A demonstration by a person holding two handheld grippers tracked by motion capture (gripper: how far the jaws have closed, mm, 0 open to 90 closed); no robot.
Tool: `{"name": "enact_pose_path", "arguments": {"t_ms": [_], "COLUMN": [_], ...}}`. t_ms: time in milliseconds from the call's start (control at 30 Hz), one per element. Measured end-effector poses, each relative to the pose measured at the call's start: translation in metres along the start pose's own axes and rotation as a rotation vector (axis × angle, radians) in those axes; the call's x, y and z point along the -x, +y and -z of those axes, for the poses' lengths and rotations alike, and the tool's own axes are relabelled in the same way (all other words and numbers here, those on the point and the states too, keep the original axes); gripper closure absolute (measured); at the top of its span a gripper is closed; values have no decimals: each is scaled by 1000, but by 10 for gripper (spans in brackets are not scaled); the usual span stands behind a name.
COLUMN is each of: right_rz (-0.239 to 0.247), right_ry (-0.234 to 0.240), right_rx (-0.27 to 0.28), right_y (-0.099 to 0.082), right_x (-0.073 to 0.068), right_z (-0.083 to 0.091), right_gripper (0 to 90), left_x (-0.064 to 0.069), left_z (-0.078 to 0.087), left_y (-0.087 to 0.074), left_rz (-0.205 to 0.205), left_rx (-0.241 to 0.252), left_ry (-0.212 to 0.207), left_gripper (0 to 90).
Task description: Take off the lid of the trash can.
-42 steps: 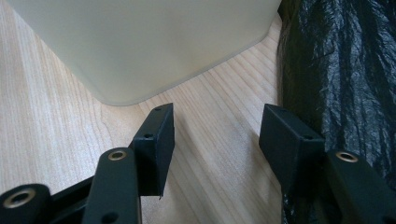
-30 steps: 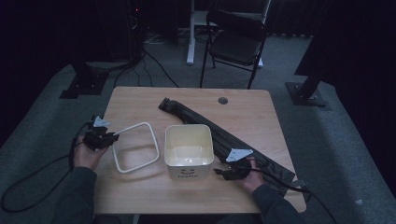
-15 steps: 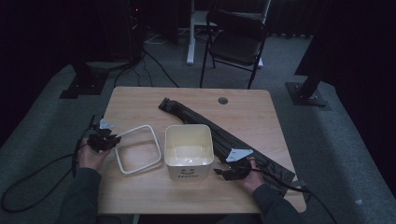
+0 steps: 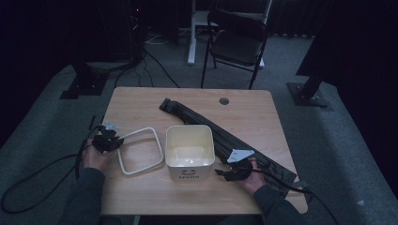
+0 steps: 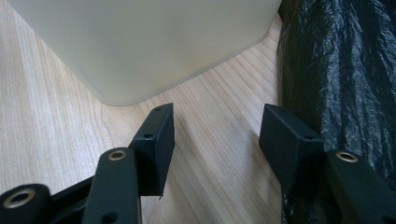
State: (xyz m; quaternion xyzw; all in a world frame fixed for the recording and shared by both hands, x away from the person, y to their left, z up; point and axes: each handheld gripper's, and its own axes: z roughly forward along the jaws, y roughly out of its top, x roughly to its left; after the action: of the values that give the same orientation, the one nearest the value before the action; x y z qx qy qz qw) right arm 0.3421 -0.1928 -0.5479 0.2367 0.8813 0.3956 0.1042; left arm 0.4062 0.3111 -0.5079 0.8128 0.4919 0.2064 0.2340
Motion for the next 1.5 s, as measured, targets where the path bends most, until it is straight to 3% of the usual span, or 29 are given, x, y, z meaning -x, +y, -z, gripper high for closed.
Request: {"name": "enact_pose_path", "arguments": {"t_ms": [567,800,1500], "right_rz": [-1,0,-1], "right_ry": [0,0,1], "right_rx": [0,0,1], "right_y": [0,0,0], "right_x": [0,0,0], "right_z": [0,0,0], "right_gripper": [448,448,448], "left_x": [0,0,4], "left_z": [-11,-11,-2], "left_y": [-8,-8,-1], "left_rz": [20,30,18], "left_rx": [-25,-26,11], "left_ry": [3,1,22], "left_gripper": [748,652,604]}}
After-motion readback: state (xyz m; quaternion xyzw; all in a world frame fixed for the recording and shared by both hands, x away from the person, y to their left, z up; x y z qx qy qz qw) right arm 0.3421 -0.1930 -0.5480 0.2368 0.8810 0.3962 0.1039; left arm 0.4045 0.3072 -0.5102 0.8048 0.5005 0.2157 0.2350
